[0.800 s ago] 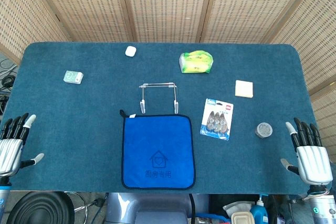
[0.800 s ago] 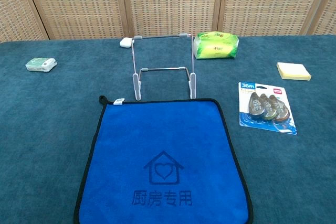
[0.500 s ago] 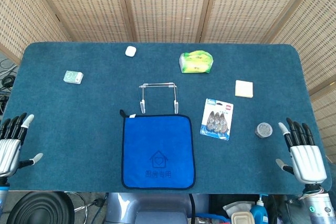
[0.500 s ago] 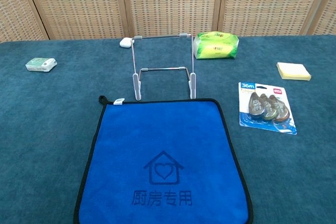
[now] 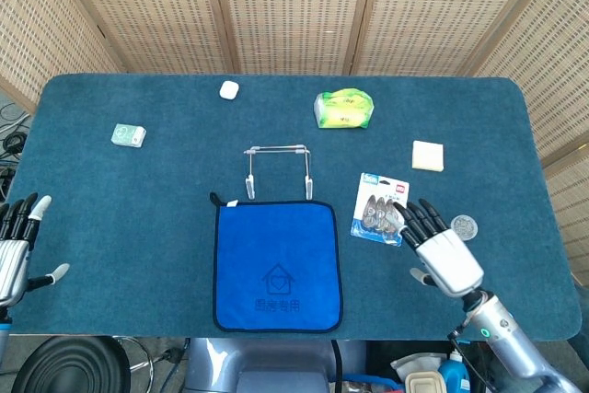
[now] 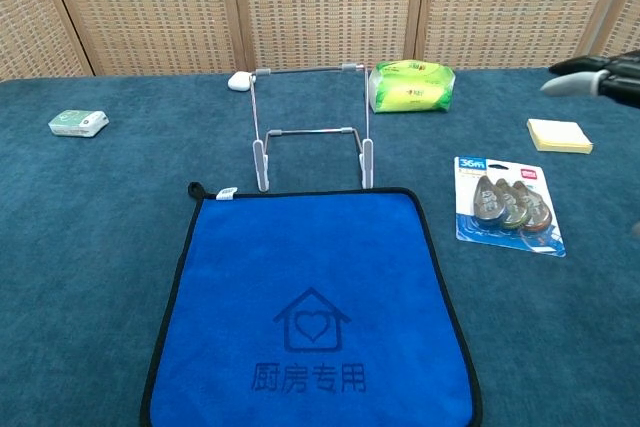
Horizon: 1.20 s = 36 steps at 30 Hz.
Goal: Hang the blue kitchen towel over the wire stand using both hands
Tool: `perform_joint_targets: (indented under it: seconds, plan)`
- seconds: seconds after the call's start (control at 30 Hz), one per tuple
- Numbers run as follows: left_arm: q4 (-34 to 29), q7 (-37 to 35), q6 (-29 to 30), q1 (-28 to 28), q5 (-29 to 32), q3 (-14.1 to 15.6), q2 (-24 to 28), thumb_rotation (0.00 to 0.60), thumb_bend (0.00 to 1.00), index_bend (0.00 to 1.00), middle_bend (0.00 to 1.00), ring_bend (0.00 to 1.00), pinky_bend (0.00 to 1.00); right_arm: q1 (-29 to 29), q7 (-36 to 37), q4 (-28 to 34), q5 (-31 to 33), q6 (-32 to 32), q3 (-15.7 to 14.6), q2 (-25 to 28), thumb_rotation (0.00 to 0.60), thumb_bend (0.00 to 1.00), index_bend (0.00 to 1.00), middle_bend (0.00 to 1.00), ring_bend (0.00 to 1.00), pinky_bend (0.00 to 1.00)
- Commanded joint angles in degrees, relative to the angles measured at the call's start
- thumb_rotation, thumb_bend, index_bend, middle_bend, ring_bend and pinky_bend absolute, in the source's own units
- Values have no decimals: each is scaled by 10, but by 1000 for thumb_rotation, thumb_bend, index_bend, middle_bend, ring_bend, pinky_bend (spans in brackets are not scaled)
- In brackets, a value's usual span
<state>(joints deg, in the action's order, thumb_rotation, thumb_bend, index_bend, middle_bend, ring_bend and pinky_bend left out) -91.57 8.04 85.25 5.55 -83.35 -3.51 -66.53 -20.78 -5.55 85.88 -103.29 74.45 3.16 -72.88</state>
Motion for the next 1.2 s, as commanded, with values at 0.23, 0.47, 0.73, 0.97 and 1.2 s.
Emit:
perform_joint_targets:
  seconds: [0.23,0.47,0.73,0.97,1.2]
  plan:
    - [0,-2,-7,2,8,-2,0,600,0,0,0,0,0,-69,2,-111,-15,-53,4,-103,600,0,101,1,0,0]
    - [1,0,-10,4,13,-4,-1,600,0,0,0,0,0,-91,2,-144,-9,-66,-4,-146,600,0,101,11,0,0]
    - [2,6,-15,6,18,-5,-4,600,0,0,0,0,0,-114,-13,-164,-12,-78,-17,-179,600,0,101,19,0,0]
    - [3,7,-16,6,20,-5,-4,600,0,0,0,0,0,-134,-32,-182,-5,-95,-19,-202,600,0,108,27,0,0]
    - [3,3,-18,6,21,-5,-2,600,0,0,0,0,0,-143,-41,-188,12,-109,-17,-223,600,0,108,27,0,0]
